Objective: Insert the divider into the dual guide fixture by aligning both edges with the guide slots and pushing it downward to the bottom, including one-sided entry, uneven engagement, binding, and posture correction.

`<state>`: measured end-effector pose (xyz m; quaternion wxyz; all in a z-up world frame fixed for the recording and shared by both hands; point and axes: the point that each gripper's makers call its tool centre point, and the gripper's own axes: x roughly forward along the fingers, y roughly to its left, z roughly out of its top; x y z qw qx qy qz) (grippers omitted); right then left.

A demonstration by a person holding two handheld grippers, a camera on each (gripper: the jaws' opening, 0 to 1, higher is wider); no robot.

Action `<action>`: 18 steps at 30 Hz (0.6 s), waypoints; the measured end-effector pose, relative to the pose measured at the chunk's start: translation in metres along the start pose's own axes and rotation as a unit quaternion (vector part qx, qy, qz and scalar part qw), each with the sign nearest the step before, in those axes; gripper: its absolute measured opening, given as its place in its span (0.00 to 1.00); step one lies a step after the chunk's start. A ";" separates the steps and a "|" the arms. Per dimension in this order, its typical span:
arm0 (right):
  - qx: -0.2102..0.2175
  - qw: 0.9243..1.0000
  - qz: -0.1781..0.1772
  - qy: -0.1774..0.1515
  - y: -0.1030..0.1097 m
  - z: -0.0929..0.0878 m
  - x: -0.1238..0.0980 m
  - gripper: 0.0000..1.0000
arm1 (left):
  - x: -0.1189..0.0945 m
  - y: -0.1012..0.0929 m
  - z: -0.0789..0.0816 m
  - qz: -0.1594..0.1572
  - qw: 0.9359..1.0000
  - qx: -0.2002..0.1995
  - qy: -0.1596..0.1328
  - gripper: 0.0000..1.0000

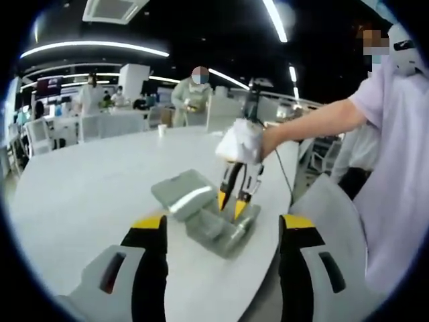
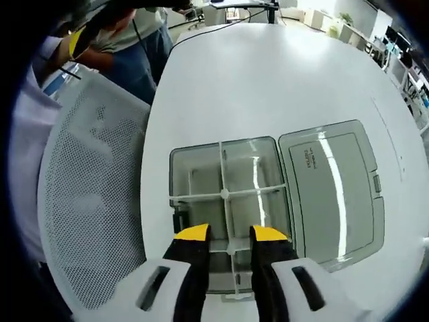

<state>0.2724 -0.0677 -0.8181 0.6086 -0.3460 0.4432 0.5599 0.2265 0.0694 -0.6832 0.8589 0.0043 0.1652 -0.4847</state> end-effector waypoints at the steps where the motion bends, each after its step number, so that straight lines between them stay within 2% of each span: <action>1: 0.008 1.000 -0.006 -0.017 -0.001 0.002 -0.005 0.21 | 0.000 -0.001 -0.001 0.000 1.000 -0.003 -0.001 0.66; 4: 0.032 0.998 -0.026 -0.057 -0.004 0.006 -0.019 0.24 | 0.001 -0.002 -0.005 0.002 1.000 -0.004 0.000 0.68; 8: 0.071 0.990 -0.058 -0.111 -0.009 0.006 -0.044 0.25 | 0.001 -0.003 -0.007 0.008 1.000 -0.010 -0.003 0.70; 12: 0.096 0.978 -0.091 -0.162 -0.010 0.003 -0.068 0.27 | -0.001 -0.001 -0.006 0.016 1.000 -0.016 -0.008 0.71; 18: 0.133 0.962 -0.120 -0.208 -0.001 -0.012 -0.091 0.31 | -0.005 0.001 -0.003 0.029 0.999 -0.022 -0.017 0.73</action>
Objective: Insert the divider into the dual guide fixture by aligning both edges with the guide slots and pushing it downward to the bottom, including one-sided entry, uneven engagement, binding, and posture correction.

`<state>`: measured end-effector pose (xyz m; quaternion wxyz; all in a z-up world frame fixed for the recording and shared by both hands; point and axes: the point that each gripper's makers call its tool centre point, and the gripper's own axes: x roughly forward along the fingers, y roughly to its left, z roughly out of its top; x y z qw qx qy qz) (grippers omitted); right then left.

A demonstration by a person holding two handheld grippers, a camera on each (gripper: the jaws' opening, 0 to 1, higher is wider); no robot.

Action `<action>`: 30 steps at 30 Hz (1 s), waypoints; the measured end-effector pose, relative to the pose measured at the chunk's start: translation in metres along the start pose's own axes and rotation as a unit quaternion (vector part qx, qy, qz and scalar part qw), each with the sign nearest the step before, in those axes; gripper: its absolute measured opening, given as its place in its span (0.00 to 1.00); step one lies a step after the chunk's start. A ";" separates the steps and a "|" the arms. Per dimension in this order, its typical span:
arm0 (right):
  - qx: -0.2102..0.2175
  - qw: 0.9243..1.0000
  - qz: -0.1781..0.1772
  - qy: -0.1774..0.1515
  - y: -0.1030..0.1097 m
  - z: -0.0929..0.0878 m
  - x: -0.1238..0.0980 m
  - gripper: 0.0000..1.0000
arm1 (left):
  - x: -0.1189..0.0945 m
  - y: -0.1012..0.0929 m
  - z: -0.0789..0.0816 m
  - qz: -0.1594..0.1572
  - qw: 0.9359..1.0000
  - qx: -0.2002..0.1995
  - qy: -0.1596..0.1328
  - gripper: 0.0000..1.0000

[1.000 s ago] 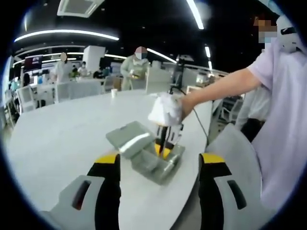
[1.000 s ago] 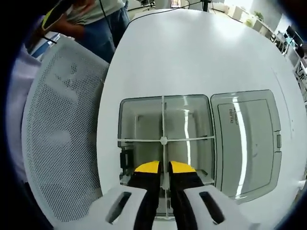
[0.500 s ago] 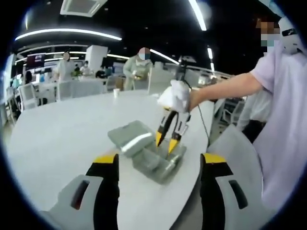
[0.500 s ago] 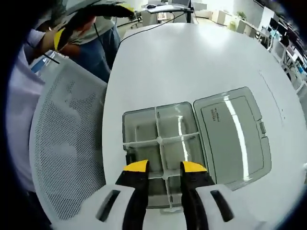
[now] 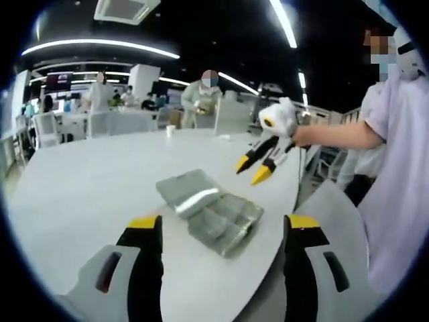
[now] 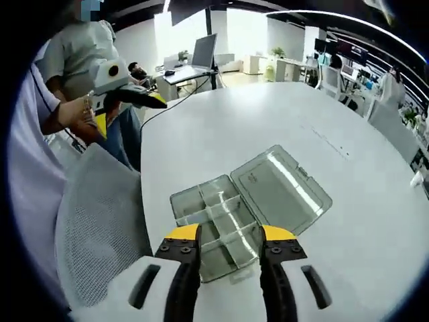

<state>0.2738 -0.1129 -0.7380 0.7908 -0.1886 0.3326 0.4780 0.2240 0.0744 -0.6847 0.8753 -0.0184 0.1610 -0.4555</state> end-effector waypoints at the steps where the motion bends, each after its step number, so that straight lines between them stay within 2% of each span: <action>1: 0.008 1.000 -0.003 -0.006 0.001 -0.002 -0.003 0.33 | 0.000 0.000 0.000 0.001 1.000 0.000 0.000 0.73; 4: 0.024 0.999 -0.024 -0.024 0.000 -0.009 -0.015 0.35 | -0.001 0.000 0.000 0.005 1.000 -0.003 -0.001 0.76; 7: 0.050 0.997 -0.044 -0.047 0.001 -0.020 -0.027 0.46 | -0.001 -0.003 -0.003 0.008 1.000 -0.005 -0.001 0.79; 11: 0.073 0.994 -0.052 -0.059 0.008 -0.040 -0.039 0.53 | 0.000 -0.007 -0.008 0.006 1.000 -0.004 0.003 0.84; 16: 0.084 0.992 -0.051 -0.077 0.019 -0.055 -0.051 0.61 | -0.001 -0.010 -0.011 0.003 1.000 -0.014 0.002 0.87; 23: 0.080 0.991 -0.043 -0.097 0.034 -0.069 -0.065 0.64 | -0.004 -0.010 -0.015 0.002 1.000 -0.024 0.004 0.90; 30: 0.069 0.989 -0.040 -0.125 0.041 -0.072 -0.074 0.66 | -0.009 -0.011 -0.017 0.005 1.000 -0.029 0.006 0.92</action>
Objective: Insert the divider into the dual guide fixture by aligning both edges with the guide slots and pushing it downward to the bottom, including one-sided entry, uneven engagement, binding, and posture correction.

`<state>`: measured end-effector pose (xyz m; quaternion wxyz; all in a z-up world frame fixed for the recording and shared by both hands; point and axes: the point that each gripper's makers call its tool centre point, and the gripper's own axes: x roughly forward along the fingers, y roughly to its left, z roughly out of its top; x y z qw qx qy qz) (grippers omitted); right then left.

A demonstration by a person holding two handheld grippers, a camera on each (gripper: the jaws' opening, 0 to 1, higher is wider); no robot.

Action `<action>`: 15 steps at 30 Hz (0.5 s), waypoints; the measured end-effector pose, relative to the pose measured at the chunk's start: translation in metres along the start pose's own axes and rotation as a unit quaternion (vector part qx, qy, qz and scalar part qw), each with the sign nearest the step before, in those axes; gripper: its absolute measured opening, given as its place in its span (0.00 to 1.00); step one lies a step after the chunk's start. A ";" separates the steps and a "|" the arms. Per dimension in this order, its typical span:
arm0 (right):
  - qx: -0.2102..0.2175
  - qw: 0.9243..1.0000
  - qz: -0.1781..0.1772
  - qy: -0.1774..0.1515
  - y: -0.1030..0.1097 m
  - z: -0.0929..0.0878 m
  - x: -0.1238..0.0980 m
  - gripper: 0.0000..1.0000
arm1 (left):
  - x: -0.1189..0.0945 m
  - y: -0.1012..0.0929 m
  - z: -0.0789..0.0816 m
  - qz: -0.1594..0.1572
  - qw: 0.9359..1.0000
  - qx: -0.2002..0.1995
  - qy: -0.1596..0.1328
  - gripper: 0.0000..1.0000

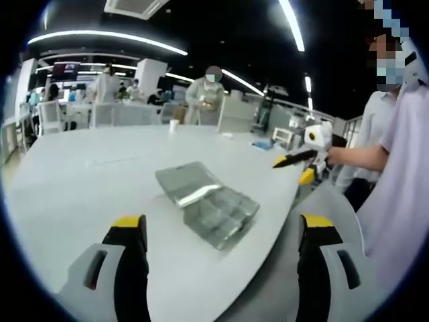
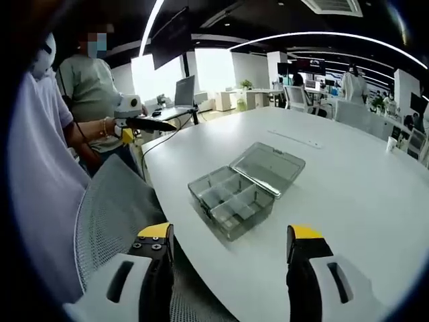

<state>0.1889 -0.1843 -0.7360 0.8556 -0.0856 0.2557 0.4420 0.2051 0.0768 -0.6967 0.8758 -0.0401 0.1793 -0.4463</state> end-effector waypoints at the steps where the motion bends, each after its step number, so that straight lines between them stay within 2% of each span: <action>1: -0.003 1.000 0.002 -0.004 0.001 -0.001 -0.001 0.67 | -0.001 -0.001 0.000 0.000 1.000 -0.002 -0.001 0.93; 7: 0.005 1.000 -0.003 -0.011 0.000 -0.012 -0.010 0.68 | -0.005 -0.007 -0.005 0.002 1.000 -0.009 -0.002 0.95; 11: 0.013 1.000 -0.008 -0.017 0.000 -0.015 -0.014 0.74 | -0.007 -0.011 -0.006 0.001 1.000 -0.012 -0.003 0.97; 15: 0.011 1.000 -0.009 -0.010 0.001 -0.022 -0.013 0.75 | -0.010 -0.012 -0.009 0.006 1.000 -0.015 0.000 0.97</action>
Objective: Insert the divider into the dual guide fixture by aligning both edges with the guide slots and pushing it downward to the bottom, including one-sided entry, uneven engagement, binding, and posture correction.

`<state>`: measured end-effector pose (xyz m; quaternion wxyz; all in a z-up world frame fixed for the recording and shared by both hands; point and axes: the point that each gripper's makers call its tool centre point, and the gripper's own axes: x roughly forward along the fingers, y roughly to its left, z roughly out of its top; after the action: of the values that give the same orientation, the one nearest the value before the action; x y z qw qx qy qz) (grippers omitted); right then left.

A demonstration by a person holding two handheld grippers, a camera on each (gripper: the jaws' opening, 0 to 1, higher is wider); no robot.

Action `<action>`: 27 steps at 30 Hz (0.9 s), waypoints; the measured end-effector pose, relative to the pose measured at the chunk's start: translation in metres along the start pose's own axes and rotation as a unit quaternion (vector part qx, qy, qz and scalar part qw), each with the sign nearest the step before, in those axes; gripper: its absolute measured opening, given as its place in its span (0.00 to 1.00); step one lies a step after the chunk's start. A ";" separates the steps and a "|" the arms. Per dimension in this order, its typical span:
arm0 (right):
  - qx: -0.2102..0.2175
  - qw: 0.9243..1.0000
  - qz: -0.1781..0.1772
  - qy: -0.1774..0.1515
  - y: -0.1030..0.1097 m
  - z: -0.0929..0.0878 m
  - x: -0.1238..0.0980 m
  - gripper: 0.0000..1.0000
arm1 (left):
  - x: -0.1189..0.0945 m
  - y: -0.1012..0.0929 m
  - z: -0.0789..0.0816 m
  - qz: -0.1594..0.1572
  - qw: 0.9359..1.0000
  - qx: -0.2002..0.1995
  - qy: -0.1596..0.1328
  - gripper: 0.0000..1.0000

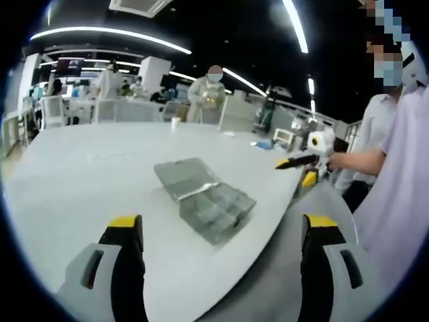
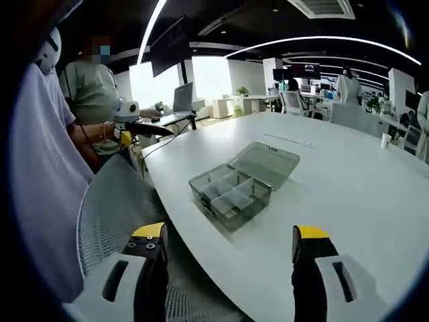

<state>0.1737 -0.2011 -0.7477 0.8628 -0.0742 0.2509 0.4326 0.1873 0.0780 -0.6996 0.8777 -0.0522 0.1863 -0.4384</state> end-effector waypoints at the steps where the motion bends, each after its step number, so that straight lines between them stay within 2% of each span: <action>1: 0.002 1.000 0.000 0.000 0.000 -0.001 0.000 0.76 | -0.001 0.000 0.000 0.001 1.000 -0.001 0.001 0.97; 15: 0.000 1.000 -0.008 -0.002 -0.007 0.003 -0.002 0.79 | -0.009 0.000 -0.002 0.008 1.000 -0.005 0.006 0.97; 27: -0.007 1.000 -0.007 0.009 -0.007 0.003 -0.002 0.77 | -0.010 0.006 -0.003 0.014 1.000 -0.002 0.013 0.98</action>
<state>0.1793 -0.2063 -0.7447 0.8630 -0.0857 0.2546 0.4278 0.1857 0.0902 -0.7008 0.8812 -0.0450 0.1994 -0.4262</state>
